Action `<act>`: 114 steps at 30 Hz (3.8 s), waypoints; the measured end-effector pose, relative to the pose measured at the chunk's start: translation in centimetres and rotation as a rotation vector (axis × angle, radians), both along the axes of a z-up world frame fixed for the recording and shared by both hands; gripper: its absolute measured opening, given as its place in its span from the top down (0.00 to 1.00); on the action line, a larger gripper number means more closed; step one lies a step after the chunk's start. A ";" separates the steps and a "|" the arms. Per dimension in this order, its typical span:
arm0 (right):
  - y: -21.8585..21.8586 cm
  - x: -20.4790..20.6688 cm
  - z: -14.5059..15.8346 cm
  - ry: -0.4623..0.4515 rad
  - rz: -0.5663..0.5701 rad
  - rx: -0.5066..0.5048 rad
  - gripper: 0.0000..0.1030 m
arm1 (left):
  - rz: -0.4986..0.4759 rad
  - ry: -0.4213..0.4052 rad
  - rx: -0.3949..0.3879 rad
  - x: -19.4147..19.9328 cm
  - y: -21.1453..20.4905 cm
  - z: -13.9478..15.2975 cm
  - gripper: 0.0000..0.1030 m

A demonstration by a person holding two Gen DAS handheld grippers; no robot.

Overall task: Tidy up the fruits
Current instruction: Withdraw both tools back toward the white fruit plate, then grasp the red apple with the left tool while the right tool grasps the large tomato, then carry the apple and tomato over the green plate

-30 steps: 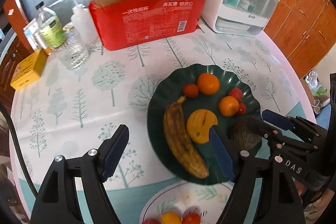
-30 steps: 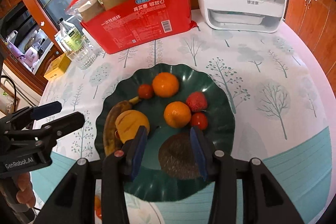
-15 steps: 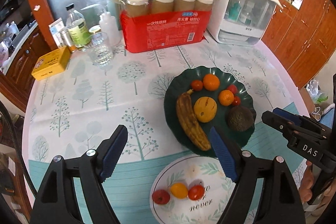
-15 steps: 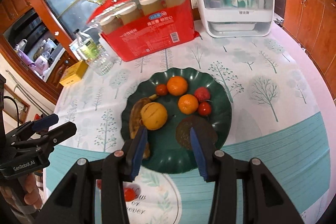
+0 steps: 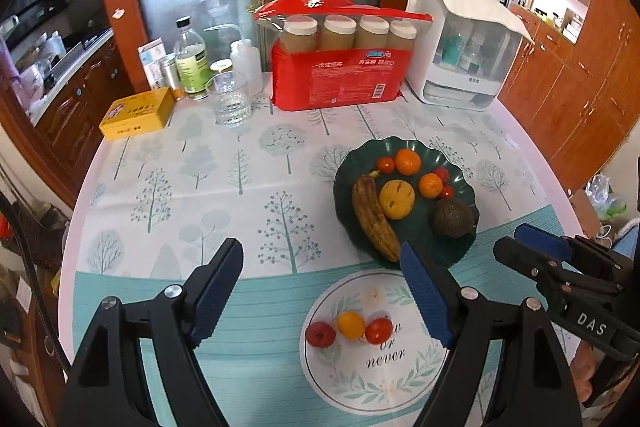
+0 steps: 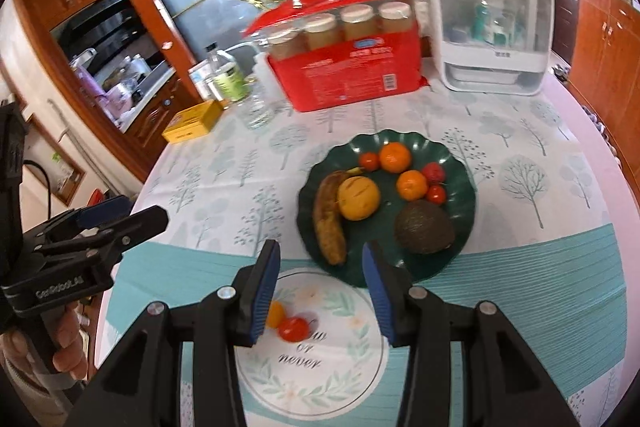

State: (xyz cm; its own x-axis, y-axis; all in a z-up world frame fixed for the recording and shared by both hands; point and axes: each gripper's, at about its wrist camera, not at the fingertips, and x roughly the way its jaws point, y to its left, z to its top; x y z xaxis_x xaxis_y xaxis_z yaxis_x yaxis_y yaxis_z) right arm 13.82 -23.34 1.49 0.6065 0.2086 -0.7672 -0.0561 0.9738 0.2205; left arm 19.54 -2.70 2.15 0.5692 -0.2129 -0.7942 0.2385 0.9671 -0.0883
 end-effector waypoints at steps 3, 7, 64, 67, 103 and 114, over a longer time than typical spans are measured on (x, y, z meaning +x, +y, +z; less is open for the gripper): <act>0.9 -0.7 0.3 -0.011 0.029 -0.010 0.58 | 0.016 -0.001 0.006 -1.1 0.6 -0.1 0.22; 2.0 -1.7 0.1 -0.017 0.068 -0.038 0.58 | 0.030 0.031 0.010 -1.9 1.4 -1.4 0.22; 6.8 0.3 -16.8 0.210 0.241 -0.108 0.64 | -0.172 0.370 -0.071 0.2 -0.2 -19.3 0.68; 6.8 0.2 -16.8 0.205 0.242 -0.111 0.64 | -0.169 0.370 -0.074 0.3 -0.2 -19.3 0.68; -0.4 -1.3 -7.5 0.141 0.050 -0.049 0.65 | -0.260 0.233 -0.121 -1.6 -4.3 -8.7 0.69; -4.1 2.8 3.9 -0.032 -0.006 -0.147 0.65 | -0.294 0.087 -0.125 3.4 -6.9 0.9 0.69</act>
